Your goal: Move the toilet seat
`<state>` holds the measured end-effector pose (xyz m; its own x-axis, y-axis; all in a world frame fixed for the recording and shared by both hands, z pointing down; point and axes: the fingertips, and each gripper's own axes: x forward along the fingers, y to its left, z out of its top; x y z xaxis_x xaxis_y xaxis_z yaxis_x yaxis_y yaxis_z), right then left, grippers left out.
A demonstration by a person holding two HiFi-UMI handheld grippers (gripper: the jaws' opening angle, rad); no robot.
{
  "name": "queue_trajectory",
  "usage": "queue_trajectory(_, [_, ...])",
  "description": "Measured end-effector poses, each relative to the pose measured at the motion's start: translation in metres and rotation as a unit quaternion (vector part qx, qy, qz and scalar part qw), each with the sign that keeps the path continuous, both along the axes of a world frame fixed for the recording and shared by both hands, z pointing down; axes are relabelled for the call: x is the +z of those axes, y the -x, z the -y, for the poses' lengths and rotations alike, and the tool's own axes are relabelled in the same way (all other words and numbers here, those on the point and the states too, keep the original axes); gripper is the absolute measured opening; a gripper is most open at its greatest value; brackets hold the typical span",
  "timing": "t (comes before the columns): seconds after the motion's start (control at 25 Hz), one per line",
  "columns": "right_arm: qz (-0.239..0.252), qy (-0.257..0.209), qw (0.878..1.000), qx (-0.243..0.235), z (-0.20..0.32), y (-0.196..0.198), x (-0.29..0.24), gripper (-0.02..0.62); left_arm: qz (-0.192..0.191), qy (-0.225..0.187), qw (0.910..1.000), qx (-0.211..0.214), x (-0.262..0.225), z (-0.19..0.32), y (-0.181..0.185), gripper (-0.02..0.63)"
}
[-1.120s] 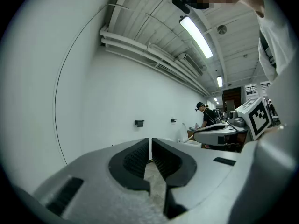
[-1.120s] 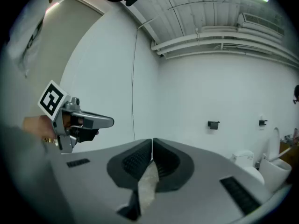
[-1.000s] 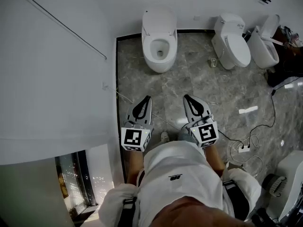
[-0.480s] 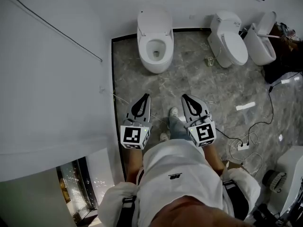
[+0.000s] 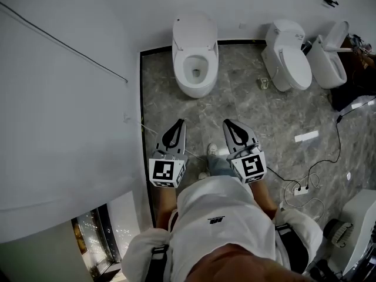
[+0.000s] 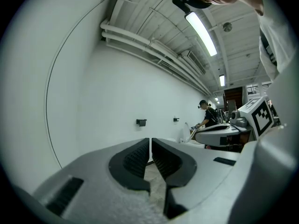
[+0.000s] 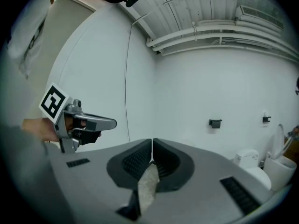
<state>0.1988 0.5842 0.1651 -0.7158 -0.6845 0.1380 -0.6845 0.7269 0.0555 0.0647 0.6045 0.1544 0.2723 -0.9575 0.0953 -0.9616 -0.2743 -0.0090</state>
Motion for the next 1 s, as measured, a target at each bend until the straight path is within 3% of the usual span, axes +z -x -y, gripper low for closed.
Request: queue_trajectory(1.0, [-0.006,0.006,0.999,-0.046,0.151,0.002,0.004,0.034,0.001,0.008,0.9991,-0.041,0.003,0.136,0.001,0.034])
